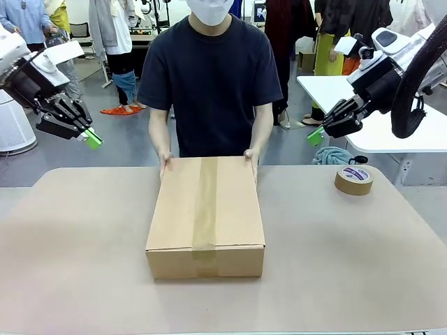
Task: Wrap the clocks to prevent damage.
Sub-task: After the human seals the box with tape, release both hands from the side flaps of the Package Box.
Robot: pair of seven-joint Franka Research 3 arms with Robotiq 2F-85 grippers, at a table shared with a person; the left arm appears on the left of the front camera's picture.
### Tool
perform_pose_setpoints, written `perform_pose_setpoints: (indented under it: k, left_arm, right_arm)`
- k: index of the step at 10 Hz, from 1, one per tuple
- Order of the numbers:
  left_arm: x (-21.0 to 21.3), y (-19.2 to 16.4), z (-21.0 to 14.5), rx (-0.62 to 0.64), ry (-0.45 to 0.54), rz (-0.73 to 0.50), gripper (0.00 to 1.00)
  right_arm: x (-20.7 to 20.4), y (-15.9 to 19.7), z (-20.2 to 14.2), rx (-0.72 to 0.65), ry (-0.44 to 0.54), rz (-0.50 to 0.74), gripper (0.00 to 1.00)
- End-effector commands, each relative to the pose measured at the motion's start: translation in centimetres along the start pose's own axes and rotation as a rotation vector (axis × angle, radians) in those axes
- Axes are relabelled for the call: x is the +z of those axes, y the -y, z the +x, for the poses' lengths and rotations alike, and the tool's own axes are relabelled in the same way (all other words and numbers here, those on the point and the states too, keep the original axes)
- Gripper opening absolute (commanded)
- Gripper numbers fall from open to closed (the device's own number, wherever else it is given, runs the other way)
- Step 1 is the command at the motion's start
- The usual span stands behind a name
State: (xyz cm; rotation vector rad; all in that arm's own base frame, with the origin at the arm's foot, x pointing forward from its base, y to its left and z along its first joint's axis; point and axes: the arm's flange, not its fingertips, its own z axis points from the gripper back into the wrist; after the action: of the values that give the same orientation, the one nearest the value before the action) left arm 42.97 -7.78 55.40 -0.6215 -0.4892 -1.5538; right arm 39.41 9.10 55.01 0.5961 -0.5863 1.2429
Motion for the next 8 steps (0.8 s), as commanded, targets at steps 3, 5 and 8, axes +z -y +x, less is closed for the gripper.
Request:
perform_pose_setpoints:
  k: [3, 5, 8]
  left_arm:
    - [0.0, 0.0, 0.0, 0.0, 0.0, 0.0, 0.0]
    - [1.3, 0.1, 0.5, 0.002, 0.032, 0.013, 0.59]
    - [1.3, 0.5, 0.5, -0.002, 0.048, -0.006, 1.0]
  right_arm:
    - [0.0, 0.0, 0.0, 0.0, 0.0, 0.0, 0.01]
    - [0.2, -0.5, -0.6, 0.007, 0.001, 0.031, 0.6]
    - [-0.3, -1.1, -0.3, 0.014, -0.008, 0.034, 0.74]
